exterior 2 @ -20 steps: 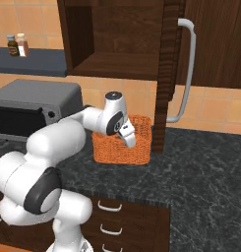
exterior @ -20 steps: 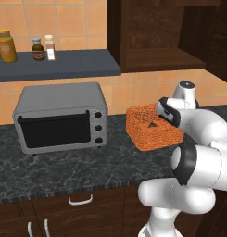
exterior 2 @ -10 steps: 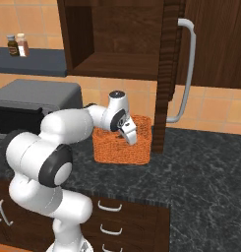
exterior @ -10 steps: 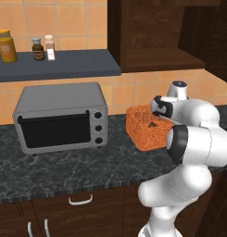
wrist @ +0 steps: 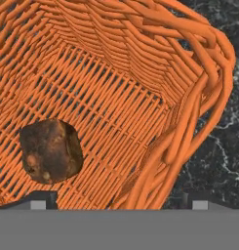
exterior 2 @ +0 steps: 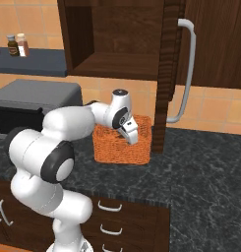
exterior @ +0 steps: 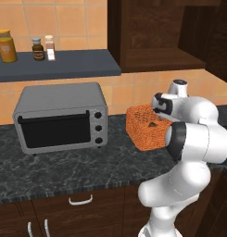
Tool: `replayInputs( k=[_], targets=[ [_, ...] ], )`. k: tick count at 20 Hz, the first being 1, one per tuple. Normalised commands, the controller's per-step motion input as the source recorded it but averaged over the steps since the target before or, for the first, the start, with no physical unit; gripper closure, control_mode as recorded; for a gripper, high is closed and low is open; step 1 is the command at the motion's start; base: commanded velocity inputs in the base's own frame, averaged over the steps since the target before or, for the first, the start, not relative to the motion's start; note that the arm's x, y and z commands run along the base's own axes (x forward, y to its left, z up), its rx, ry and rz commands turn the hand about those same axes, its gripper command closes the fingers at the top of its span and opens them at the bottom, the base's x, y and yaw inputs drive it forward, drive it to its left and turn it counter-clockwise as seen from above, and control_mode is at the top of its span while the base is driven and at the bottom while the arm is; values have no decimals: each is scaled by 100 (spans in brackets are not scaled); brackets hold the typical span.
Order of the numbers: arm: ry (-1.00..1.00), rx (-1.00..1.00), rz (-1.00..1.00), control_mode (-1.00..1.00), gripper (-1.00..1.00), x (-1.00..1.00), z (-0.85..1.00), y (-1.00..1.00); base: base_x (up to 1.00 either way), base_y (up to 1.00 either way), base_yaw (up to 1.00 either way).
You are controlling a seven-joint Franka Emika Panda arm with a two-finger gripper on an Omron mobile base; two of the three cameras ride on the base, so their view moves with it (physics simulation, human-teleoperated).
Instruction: Open the cabinet, pick up the bread from the cabinet and place it in the basket. Then move the basket to the dining counter.
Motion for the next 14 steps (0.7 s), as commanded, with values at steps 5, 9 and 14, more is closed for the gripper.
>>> replayInputs(
  k=[5, 9, 14],
  targets=[
    [5, 4, -2, -100, -100, -18, -1, -1, 0, 0, 0],
    [7, 0, -4, -100, -100, 29, -39, 17, 0, 0, 0],
    [2, 0, -4, -100, -100, 9, -68, 20, 0, 0, 0]
  ],
)
